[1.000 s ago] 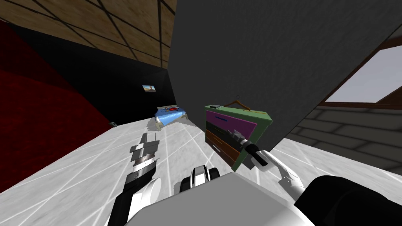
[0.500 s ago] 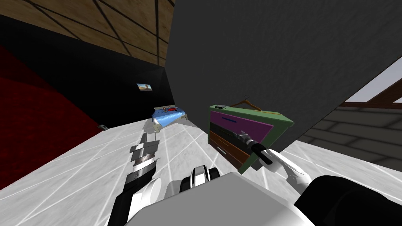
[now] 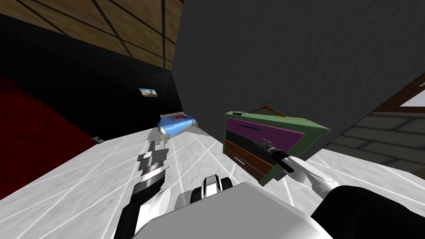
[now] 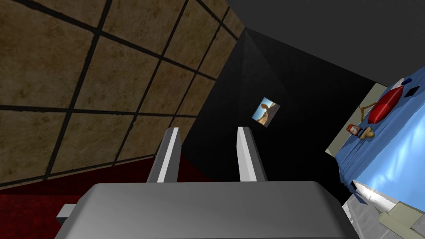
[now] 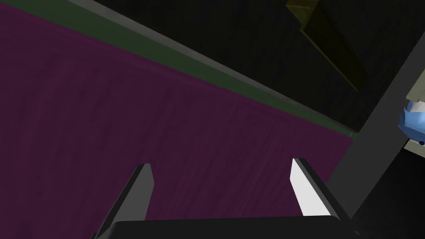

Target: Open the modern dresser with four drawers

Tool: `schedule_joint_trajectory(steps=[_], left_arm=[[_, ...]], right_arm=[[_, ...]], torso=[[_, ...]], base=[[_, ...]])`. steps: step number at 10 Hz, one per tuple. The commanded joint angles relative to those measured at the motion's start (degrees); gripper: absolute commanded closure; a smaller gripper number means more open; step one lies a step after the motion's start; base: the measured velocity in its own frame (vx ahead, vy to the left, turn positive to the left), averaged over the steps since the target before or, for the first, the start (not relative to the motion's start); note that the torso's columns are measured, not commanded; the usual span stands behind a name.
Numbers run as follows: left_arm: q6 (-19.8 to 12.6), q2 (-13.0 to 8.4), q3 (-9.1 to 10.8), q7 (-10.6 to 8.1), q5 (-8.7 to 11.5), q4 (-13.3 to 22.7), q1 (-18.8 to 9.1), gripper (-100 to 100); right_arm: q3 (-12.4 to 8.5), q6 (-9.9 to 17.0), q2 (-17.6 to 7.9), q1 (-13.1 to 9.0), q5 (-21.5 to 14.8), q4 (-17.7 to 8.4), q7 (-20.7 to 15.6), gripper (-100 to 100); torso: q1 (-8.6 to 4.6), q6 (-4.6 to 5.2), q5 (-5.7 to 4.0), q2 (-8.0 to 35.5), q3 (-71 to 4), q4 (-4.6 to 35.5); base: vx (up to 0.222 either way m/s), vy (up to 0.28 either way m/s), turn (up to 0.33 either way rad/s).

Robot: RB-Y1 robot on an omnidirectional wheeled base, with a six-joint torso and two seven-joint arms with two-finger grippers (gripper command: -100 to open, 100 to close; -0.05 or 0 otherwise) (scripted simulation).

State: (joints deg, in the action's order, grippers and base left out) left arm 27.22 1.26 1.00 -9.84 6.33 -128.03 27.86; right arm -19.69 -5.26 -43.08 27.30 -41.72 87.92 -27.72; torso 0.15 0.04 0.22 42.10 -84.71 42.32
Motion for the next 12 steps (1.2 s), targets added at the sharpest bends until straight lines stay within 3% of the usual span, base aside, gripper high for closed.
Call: schedule_joint_trajectory(steps=[1,2,4,5,7,8,10,12], left_arm=[[0.0,0.0,0.01,0.0,0.0,0.0,0.0,0],[0.0,0.0,0.01,0.0,0.0,0.0,0.0,0],[0.0,0.0,0.01,0.0,0.0,0.0,0.0,0],[0.0,0.0,0.01,0.0,0.0,0.0,0.0,0],[0.0,0.0,0.01,0.0,0.0,0.0,0.0,0],[0.0,0.0,0.01,0.0,0.0,0.0,0.0,0],[0.0,0.0,0.01,0.0,0.0,0.0,0.0,0],[0.0,0.0,0.01,0.0,0.0,0.0,0.0,0]], right_arm=[[-1.0,3.0,-2.7,-0.4,-3.5,-3.5,-2.5,-100],[-1.0,3.0,-2.7,-0.4,-3.5,-3.6,-2.5,-100],[-2.2,5.4,-5.9,-0.7,-7.0,-7.5,-5.0,-100],[-2.2,5.4,-5.9,-0.7,-7.0,-7.5,-5.0,-100],[-3.3,7.6,-8.8,-0.9,-10.2,-10.8,-7.3,-100],[-3.3,7.6,-8.8,-0.9,-10.2,-10.8,-7.3,-100],[-4.3,9.5,-11.7,-1.1,-12.9,-14.1,-9.2,-100],[-4.7,10.3,-13.0,-1.1,-14.1,-15.3,-10.1,-100]], torso=[[-0.33,-0.06,-0.18,0.2,0.1,0.0],[-0.43,-0.02,-0.3,0.3,0.2,0.0],[-0.44,-0.01,-0.19,0.3,0.2,0.1],[-0.11,0.06,-0.03,0.1,0.1,0.0],[-0.25,-0.03,-0.24,0.1,0.1,0.0],[-0.11,-0.03,-0.2,0.0,0.0,-0.1],[-0.21,-0.03,-0.24,0.3,0.2,0.0],[-0.19,-0.05,-0.23,0.3,0.2,0.0]], base=[[0.133,0.16,-0.033],[0.091,0.119,-0.047],[0.099,0.179,-0.074],[0.095,0.157,-0.07],[0.132,0.158,-0.073],[0.106,0.137,-0.04],[0.092,0.162,-0.06],[0.059,0.128,-0.035]])
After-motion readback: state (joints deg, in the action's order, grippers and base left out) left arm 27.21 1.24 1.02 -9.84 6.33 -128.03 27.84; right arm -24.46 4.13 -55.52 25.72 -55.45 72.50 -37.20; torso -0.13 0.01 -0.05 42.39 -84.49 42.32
